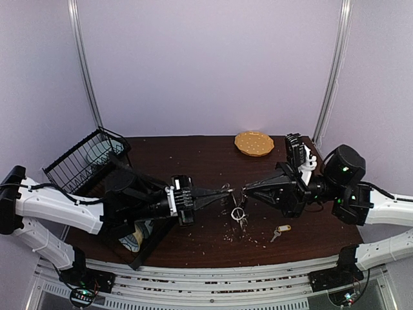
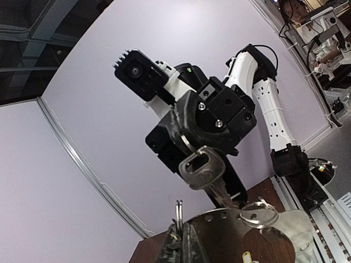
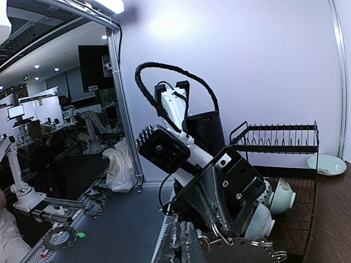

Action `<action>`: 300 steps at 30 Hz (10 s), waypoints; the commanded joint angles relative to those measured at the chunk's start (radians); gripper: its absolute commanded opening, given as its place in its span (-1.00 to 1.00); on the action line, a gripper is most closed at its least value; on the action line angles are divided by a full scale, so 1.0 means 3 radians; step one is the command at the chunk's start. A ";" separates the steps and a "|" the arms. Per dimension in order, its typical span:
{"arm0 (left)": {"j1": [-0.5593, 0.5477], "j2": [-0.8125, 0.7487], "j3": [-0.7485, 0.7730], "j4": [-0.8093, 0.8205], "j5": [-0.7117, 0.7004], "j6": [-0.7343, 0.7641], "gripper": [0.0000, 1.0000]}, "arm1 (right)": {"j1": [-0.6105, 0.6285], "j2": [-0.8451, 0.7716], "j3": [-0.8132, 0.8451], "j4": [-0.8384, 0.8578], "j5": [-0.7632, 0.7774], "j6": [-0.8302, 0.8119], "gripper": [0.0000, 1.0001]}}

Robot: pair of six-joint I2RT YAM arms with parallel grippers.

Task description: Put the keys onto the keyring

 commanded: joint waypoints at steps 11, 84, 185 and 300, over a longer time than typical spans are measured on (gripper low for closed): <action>-0.0018 0.0154 0.0224 0.0520 0.0267 0.0066 -1.00 | -0.0014 -0.0136 -0.0142 0.0111 0.0072 -0.0094 -1.00; -0.0039 0.0278 0.0368 0.0434 0.0219 -0.0062 -1.00 | -0.0036 -0.0157 -0.0236 0.0402 0.0395 -0.0123 -1.00; -0.0044 0.0461 0.0717 0.0054 0.0692 -0.0611 -1.00 | -0.0035 -0.0498 -0.0303 -0.0010 0.0423 -0.0286 -1.00; -0.0100 0.0544 0.0872 -0.0187 -0.1808 -0.0276 -1.00 | -0.0209 -0.0276 0.0335 -0.1197 0.0143 -0.0645 -0.20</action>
